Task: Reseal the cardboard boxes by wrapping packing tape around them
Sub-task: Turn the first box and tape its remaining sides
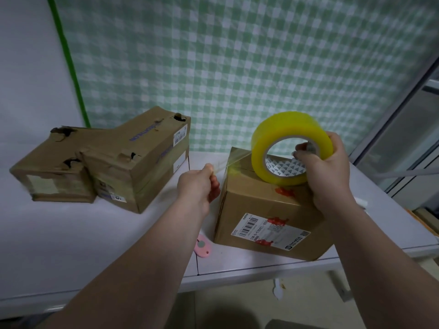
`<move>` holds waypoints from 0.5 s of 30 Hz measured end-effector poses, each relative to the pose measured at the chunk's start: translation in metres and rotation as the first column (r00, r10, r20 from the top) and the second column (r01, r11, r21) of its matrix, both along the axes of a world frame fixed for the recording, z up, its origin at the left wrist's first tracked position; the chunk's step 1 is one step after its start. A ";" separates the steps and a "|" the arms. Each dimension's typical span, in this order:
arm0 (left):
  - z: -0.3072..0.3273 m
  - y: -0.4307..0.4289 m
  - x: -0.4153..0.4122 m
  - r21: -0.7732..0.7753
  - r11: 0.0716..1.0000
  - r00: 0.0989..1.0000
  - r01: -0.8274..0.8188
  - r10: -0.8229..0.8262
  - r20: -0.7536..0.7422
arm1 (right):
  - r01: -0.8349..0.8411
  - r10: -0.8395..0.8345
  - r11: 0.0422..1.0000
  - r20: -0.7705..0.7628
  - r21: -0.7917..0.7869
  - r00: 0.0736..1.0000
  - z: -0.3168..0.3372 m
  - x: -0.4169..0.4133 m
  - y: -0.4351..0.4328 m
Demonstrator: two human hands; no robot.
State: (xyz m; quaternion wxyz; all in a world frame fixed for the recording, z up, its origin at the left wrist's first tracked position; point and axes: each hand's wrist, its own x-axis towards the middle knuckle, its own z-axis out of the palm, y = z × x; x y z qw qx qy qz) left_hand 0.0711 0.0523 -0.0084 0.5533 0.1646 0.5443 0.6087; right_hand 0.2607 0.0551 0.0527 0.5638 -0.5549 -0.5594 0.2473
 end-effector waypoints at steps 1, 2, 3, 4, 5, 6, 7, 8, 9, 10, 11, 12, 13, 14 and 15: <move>-0.001 0.000 0.001 -0.005 1.000 1.000 0.000 0.000 -0.001 | -0.011 0.011 1.000 0.002 -0.002 1.000 0.000 0.000 0.000; -0.003 0.001 0.002 -0.012 1.000 1.000 0.003 -0.003 -0.001 | -0.021 0.021 1.000 0.005 -0.004 1.000 0.000 0.000 -0.001; -0.005 0.001 0.002 -0.020 1.000 1.000 0.006 -0.006 -0.003 | -0.030 0.030 1.000 0.007 -0.003 1.000 -0.001 0.000 -0.001; -0.006 0.002 0.003 -0.026 1.000 1.000 0.008 -0.008 -0.006 | -0.036 0.036 0.999 0.008 -0.001 0.999 -0.001 0.000 -0.001; -0.008 0.002 0.004 -0.030 1.000 1.000 0.009 -0.009 -0.008 | -0.041 0.041 0.999 0.008 0.000 0.999 -0.001 0.000 -0.001; -0.009 0.003 0.005 -0.033 0.999 1.000 0.011 -0.011 -0.012 | -0.046 0.046 0.999 0.005 0.002 0.999 -0.001 0.000 -0.002; -0.009 0.003 0.006 -0.034 0.999 1.000 0.011 -0.012 -0.019 | -0.050 0.050 0.999 -0.001 0.001 0.999 -0.001 0.000 -0.002; -0.010 0.003 0.008 -0.036 0.999 1.000 0.012 -0.013 -0.028 | -0.053 0.053 0.999 -0.007 -0.003 0.999 -0.002 0.000 -0.002; -0.011 0.003 0.009 -0.036 0.999 0.999 0.012 -0.014 -0.034 | -0.055 0.055 0.998 -0.012 -0.010 0.998 -0.002 0.000 -0.002; -0.013 0.004 0.010 -0.034 0.999 0.999 0.015 -0.017 -0.039 | -0.057 0.057 0.998 -0.016 -0.016 0.998 -0.002 0.000 -0.002; -0.014 0.005 0.010 -0.033 0.999 0.999 0.018 -0.020 -0.048 | -0.062 0.061 0.998 -0.019 -0.017 0.998 -0.002 0.000 -0.003; -0.016 0.006 0.011 -0.032 0.999 0.998 0.019 -0.021 -0.064 | -0.067 0.067 0.998 -0.022 -0.015 0.998 -0.002 0.000 -0.002; -0.018 0.006 0.012 -0.028 0.999 0.996 0.018 -0.020 -0.085 | -0.073 0.073 0.997 -0.027 -0.014 0.997 -0.002 0.000 -0.003; -0.021 0.007 0.013 -0.023 1.000 0.994 0.019 -0.022 -0.111 | -0.078 0.077 0.997 -0.035 -0.014 0.996 -0.002 0.000 -0.002; -0.022 0.008 0.014 -0.020 1.000 0.990 0.021 -0.023 -0.140 | -0.080 0.080 0.997 -0.042 -0.015 0.996 -0.002 0.000 -0.003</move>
